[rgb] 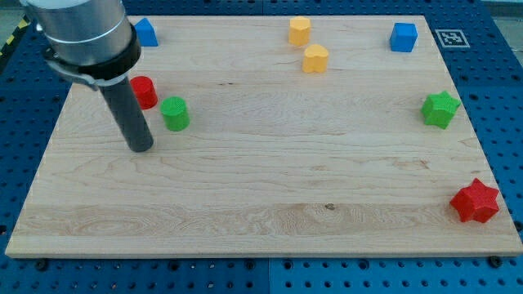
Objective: Keep green circle in between yellow hexagon and blue triangle
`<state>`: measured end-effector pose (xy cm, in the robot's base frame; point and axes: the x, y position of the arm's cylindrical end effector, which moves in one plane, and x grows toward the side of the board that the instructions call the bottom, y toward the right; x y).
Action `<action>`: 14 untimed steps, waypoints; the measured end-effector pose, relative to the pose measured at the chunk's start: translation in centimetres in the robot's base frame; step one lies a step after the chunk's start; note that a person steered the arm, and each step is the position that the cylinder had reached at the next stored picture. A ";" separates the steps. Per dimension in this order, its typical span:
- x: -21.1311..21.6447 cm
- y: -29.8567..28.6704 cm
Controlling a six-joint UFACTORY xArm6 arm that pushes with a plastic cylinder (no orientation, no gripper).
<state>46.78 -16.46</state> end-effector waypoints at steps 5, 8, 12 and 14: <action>-6.4 7.5; -11.7 6.4; -17.2 14.4; -14.7 14.2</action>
<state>32.07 -2.31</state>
